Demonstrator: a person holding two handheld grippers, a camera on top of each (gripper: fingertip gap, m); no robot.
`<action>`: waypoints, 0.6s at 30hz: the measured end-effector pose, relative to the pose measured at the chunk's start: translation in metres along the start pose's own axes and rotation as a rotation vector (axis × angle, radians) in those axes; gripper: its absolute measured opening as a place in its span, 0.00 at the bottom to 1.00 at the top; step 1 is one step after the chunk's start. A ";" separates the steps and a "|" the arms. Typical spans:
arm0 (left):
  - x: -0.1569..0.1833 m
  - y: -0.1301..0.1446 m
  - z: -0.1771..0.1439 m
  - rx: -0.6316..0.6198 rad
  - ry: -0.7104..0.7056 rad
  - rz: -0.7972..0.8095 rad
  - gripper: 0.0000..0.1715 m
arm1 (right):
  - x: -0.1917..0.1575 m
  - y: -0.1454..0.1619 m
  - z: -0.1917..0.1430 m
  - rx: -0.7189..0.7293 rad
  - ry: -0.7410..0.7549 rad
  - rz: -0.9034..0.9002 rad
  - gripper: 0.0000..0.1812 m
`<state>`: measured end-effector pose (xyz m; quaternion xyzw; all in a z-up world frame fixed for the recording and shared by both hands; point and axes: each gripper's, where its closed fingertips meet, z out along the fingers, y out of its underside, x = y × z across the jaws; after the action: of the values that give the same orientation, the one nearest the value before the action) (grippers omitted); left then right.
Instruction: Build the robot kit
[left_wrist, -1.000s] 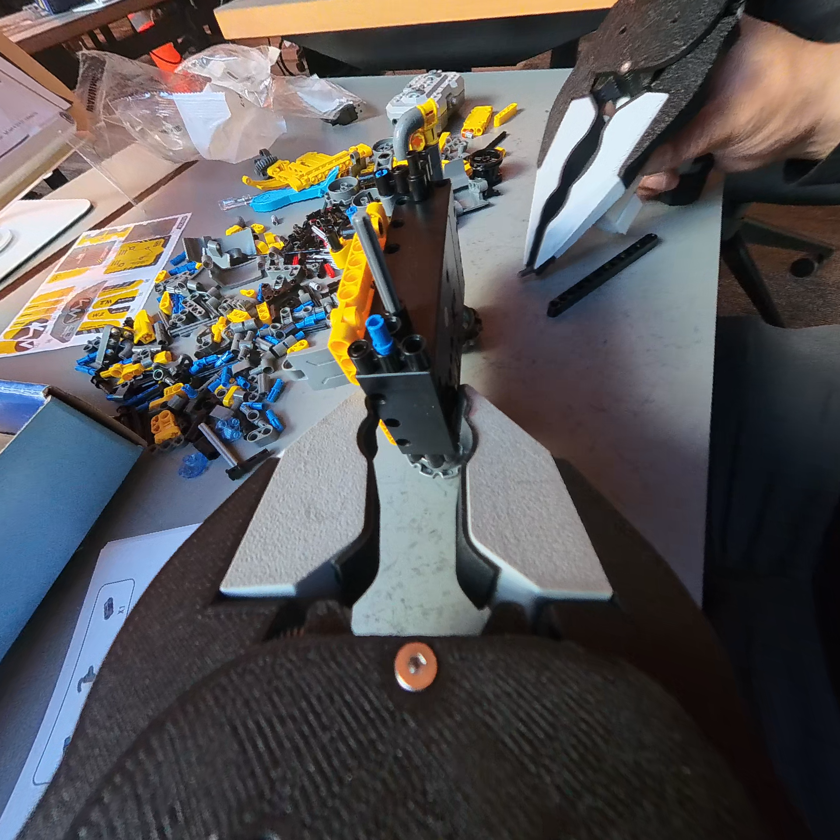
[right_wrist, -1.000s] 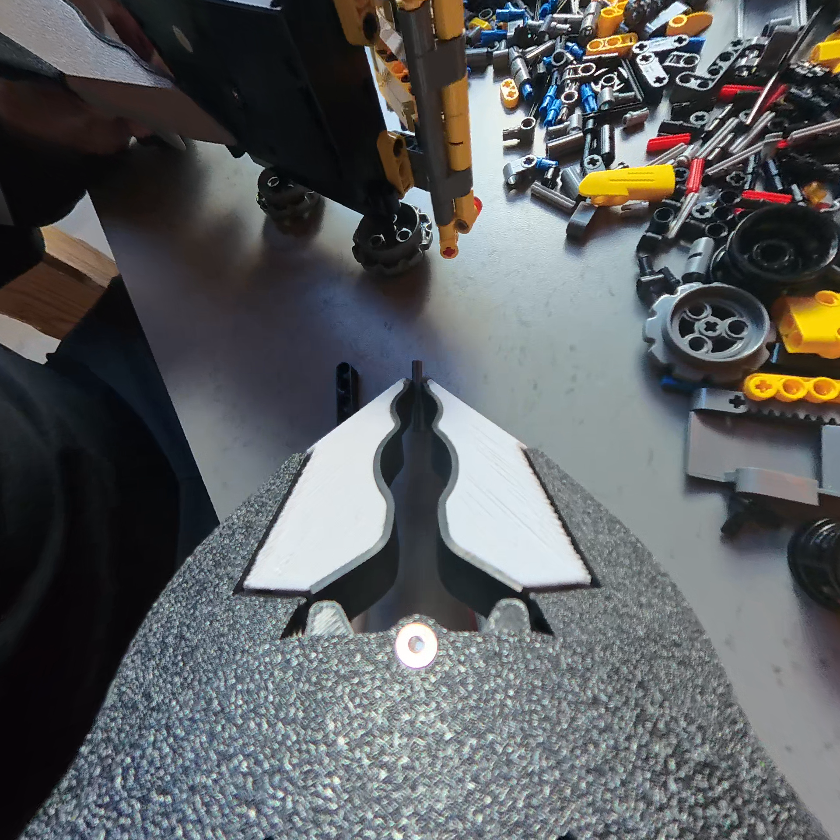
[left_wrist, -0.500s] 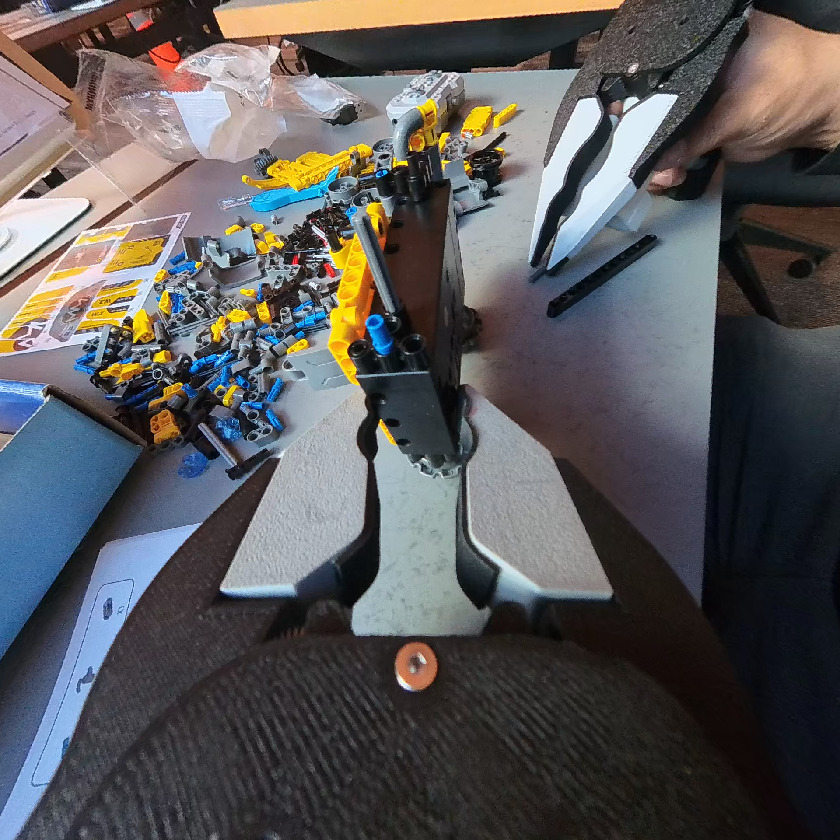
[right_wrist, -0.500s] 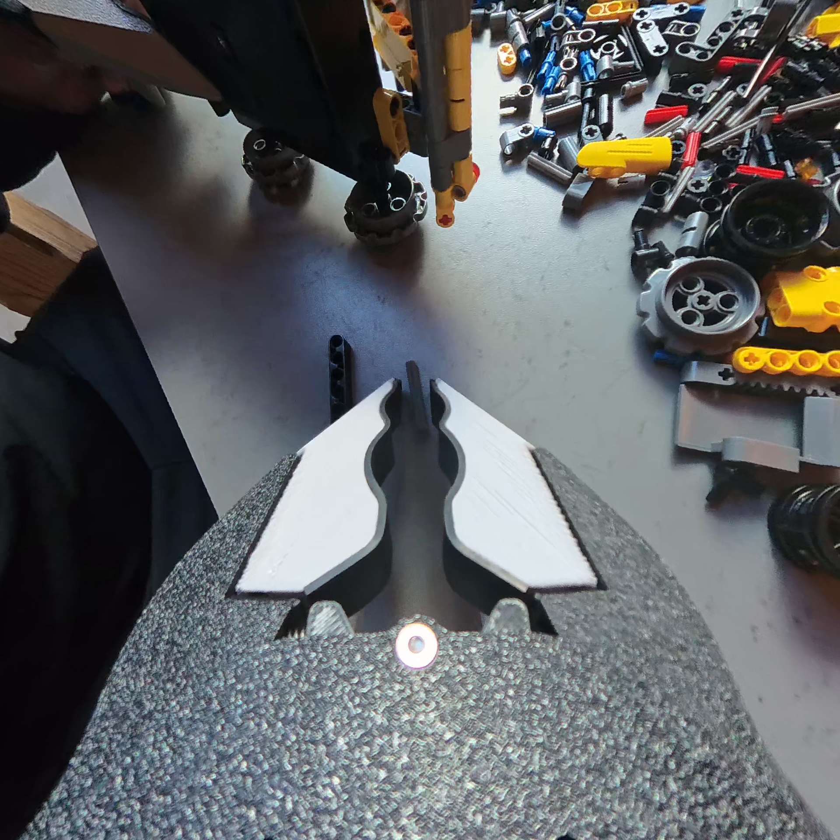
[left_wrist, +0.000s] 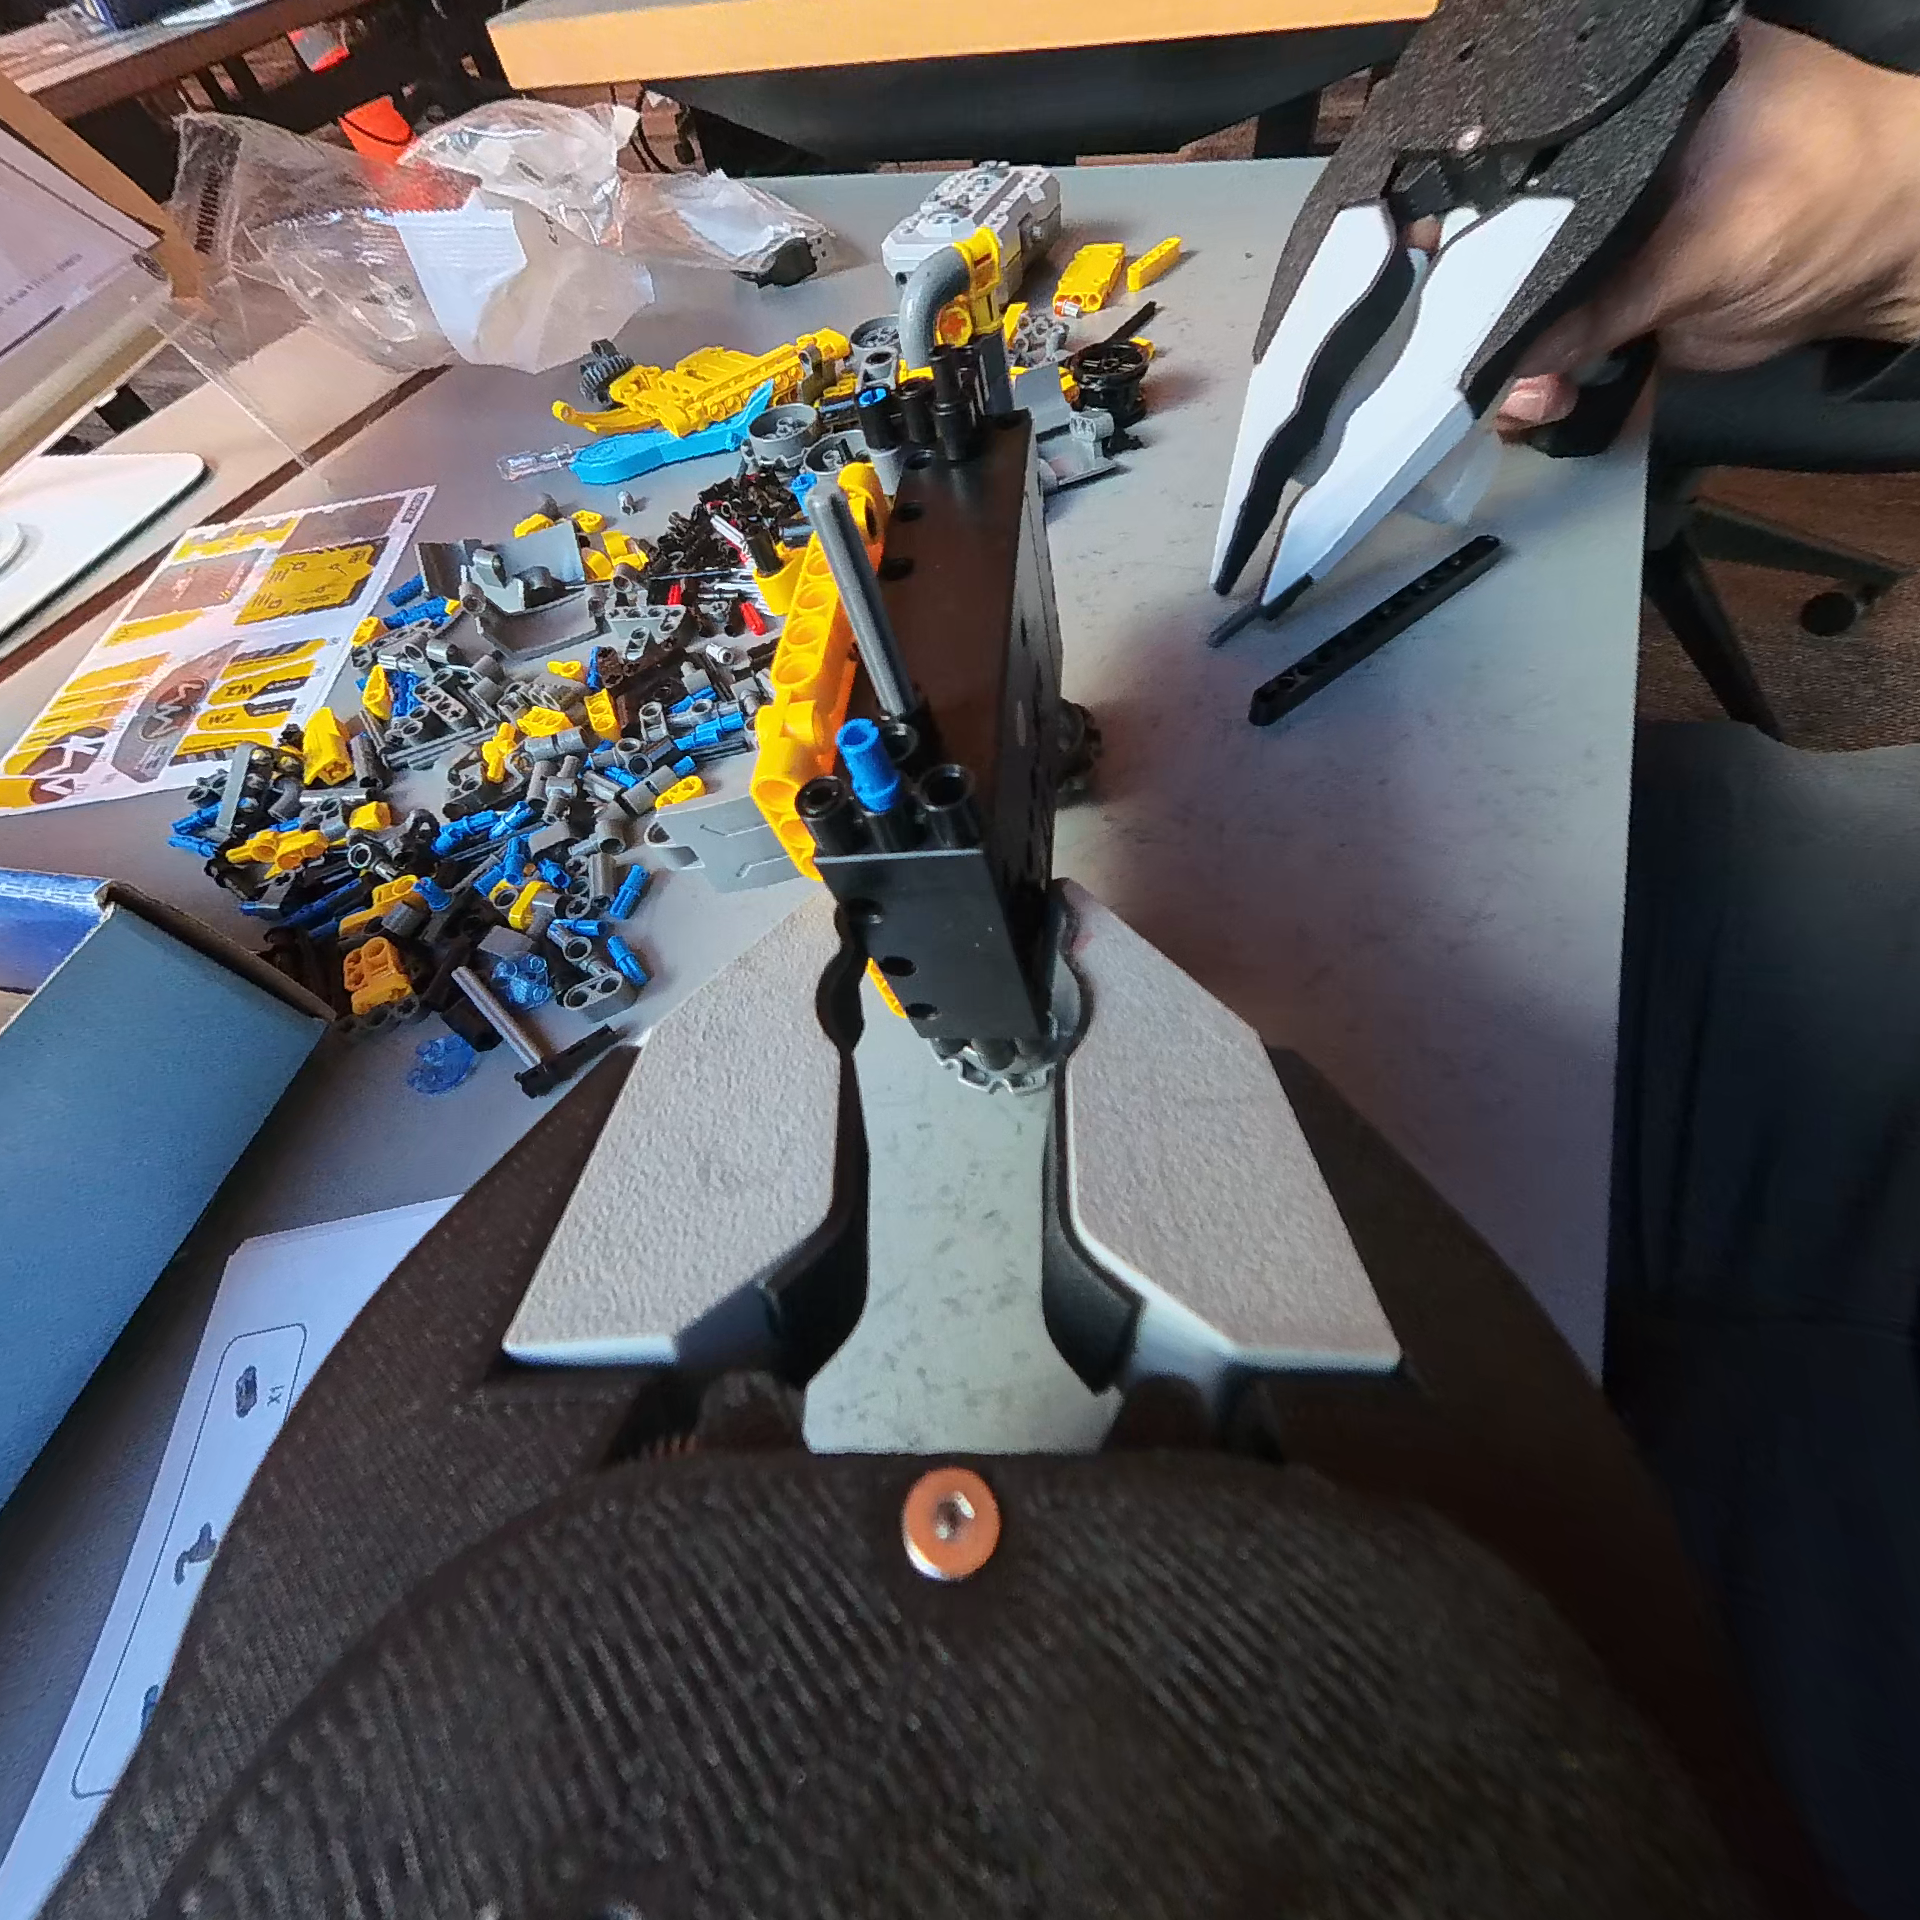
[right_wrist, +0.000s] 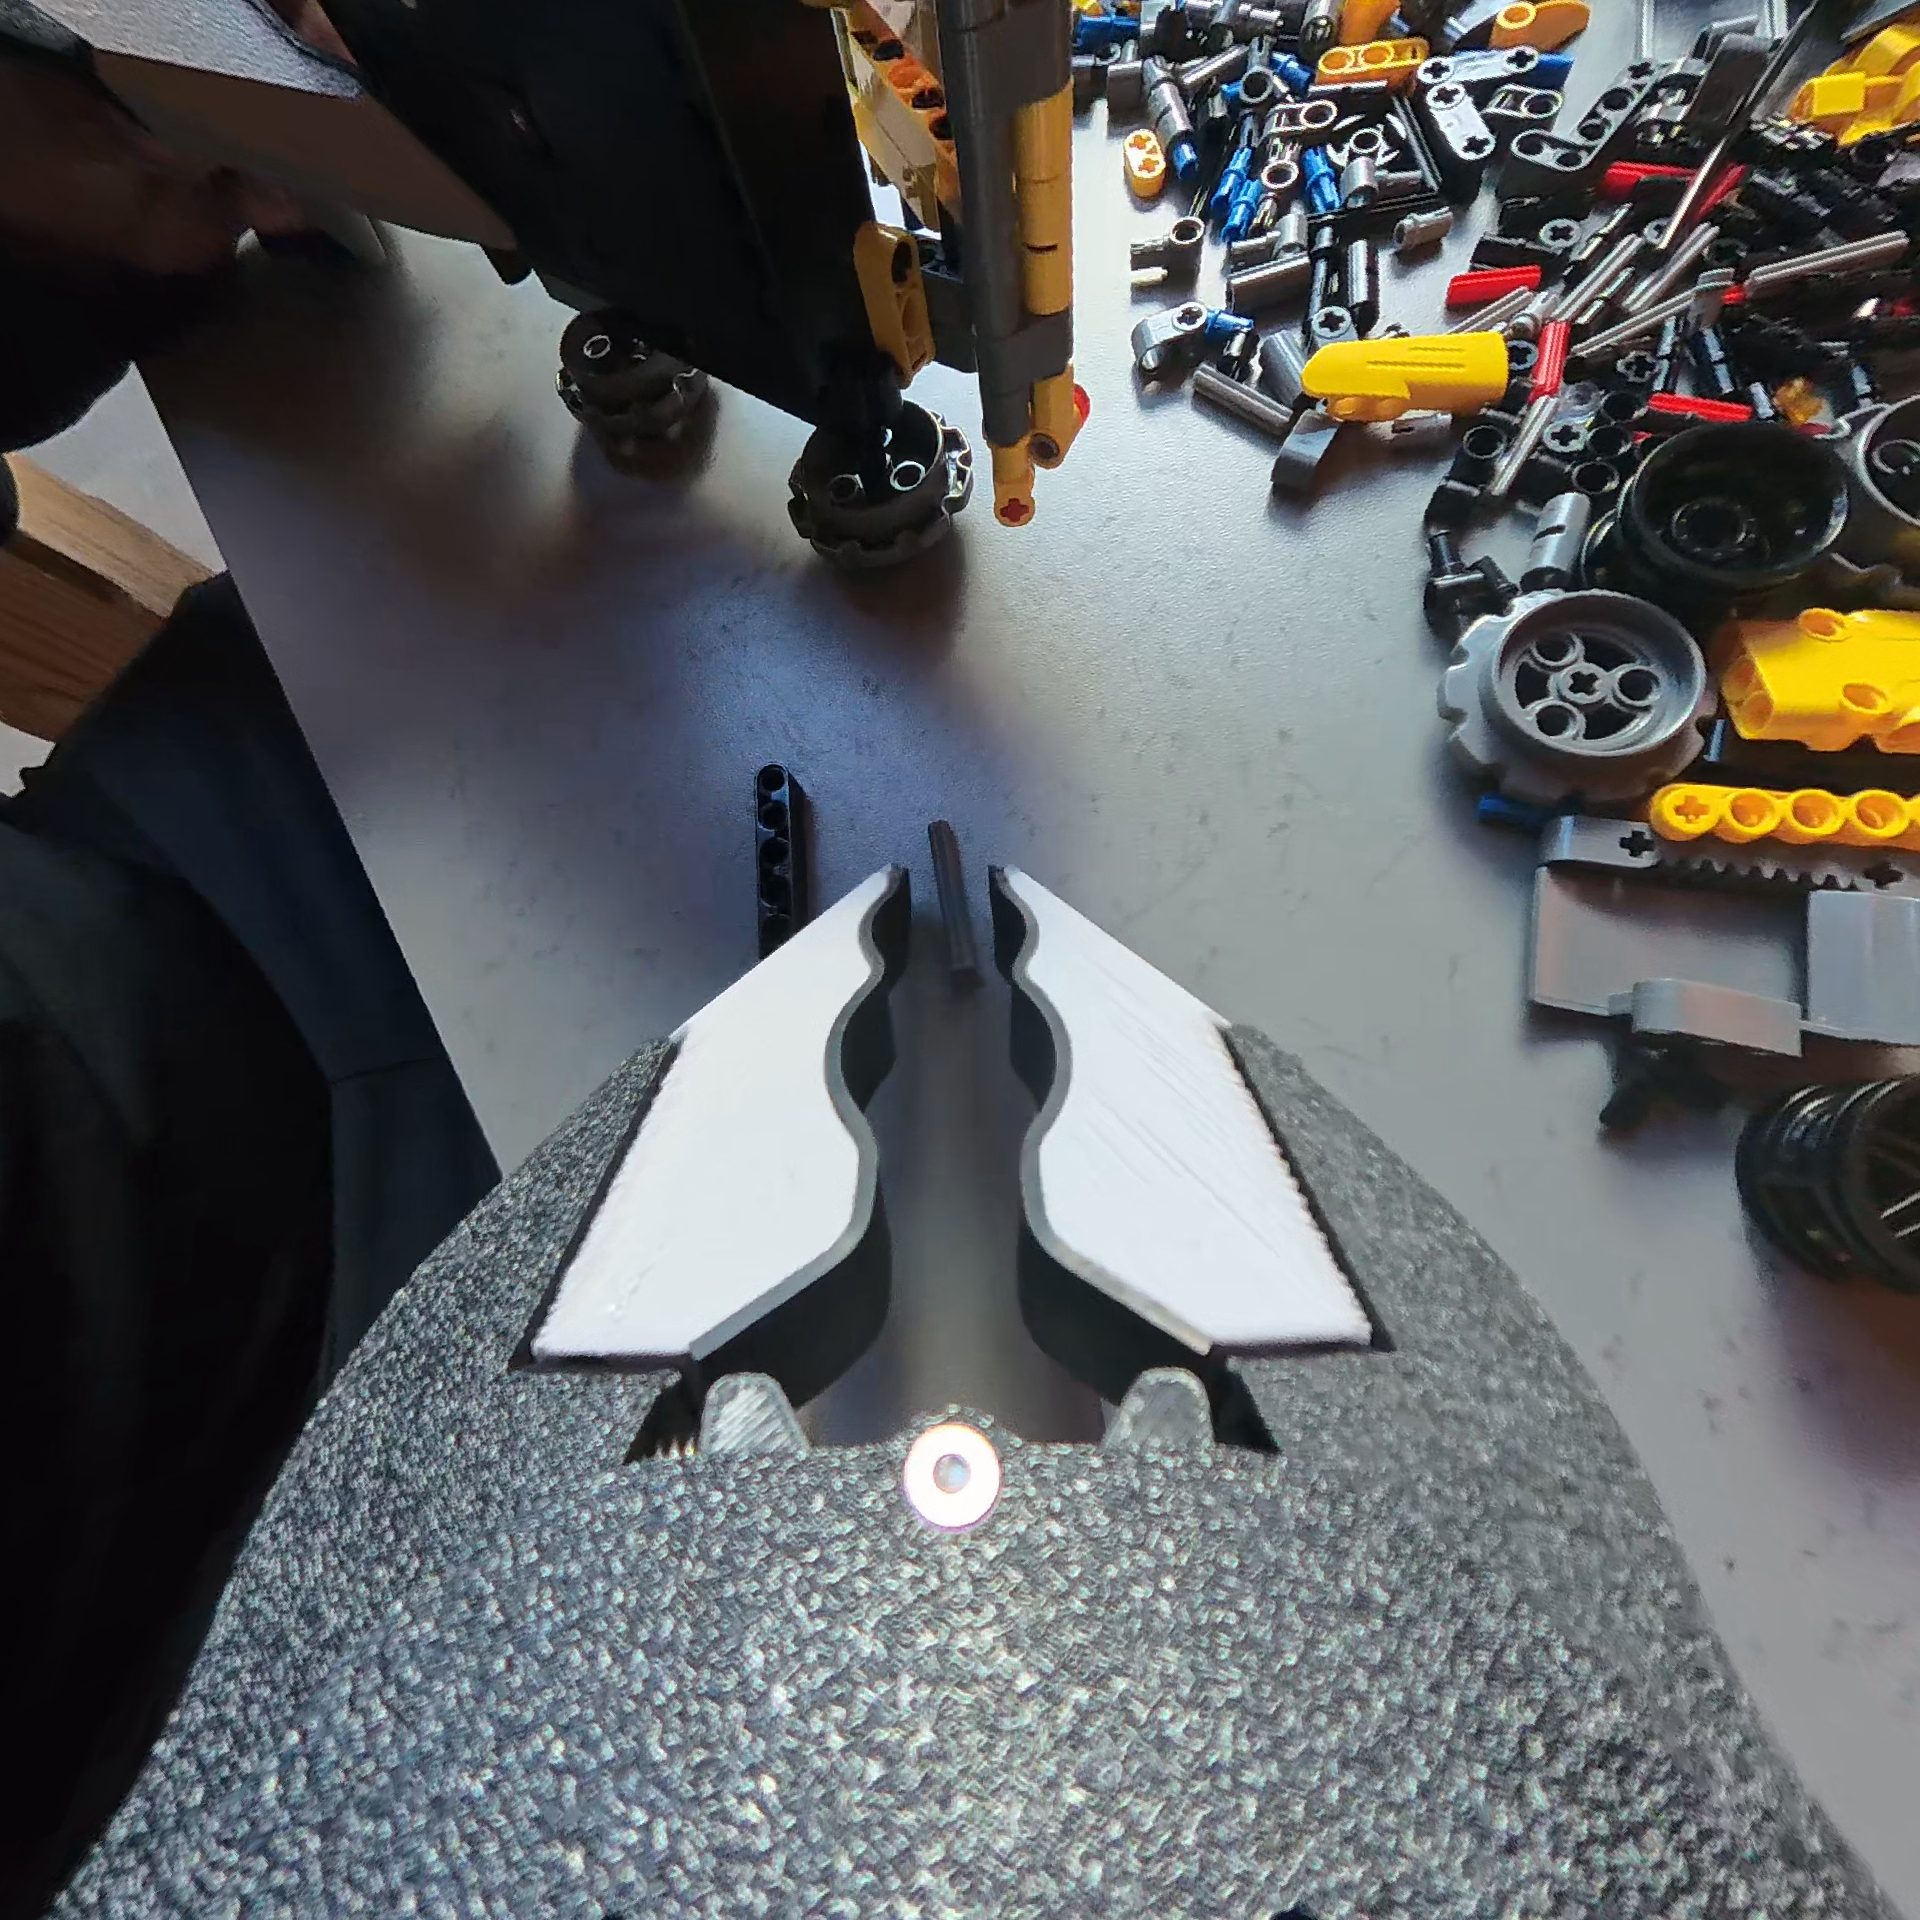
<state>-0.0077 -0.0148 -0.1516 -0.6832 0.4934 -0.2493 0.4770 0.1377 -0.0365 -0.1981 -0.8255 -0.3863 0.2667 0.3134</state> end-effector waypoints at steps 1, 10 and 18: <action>0.000 0.000 0.000 0.000 0.000 0.000 0.17 | 0.000 0.000 0.000 0.005 0.001 0.000 0.09; 0.000 0.000 0.000 0.000 0.001 -0.001 0.17 | -0.006 -0.008 -0.010 0.078 0.008 -0.006 0.14; 0.000 0.000 0.000 0.000 -0.004 0.007 0.17 | -0.024 -0.011 -0.029 0.131 0.025 -0.055 0.16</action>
<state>-0.0072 -0.0148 -0.1515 -0.6820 0.4949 -0.2464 0.4789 0.1388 -0.0594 -0.1659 -0.7956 -0.3865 0.2725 0.3787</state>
